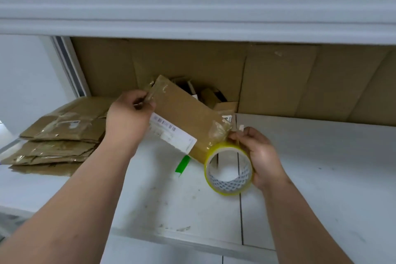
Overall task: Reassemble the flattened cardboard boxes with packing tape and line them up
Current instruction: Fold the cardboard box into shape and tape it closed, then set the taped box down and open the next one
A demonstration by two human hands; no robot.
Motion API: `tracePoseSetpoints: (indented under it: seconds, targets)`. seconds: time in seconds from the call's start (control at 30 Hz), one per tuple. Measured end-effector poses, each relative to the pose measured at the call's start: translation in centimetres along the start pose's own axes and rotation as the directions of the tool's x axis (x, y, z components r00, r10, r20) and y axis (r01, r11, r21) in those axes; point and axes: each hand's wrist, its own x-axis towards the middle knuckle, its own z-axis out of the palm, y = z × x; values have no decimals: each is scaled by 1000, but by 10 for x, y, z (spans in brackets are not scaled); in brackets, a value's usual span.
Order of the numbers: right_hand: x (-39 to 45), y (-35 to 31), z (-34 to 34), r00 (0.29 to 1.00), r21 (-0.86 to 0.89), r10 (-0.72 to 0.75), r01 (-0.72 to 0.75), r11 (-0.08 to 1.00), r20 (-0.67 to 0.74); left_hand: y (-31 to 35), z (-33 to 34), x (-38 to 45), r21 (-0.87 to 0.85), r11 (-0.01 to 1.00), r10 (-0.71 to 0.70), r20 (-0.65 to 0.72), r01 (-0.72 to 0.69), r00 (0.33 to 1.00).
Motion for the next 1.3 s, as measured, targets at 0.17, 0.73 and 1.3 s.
tracePoseSetpoints:
  seconds: [0.17,0.73,1.3]
  targets:
    - [-12,-6,-37,998,-92,63,-64,994,-14,31,35,-9,39,998,47,133,-52,990]
    - [-21,-17,-147,855,-218,449,-505,835,-259,20,180,-80,167,986,-98,653,-17,751]
    - [-11,-20,-163,908,175,347,-312,934,-233,26,228,-78,75,989,-146,635,128,759]
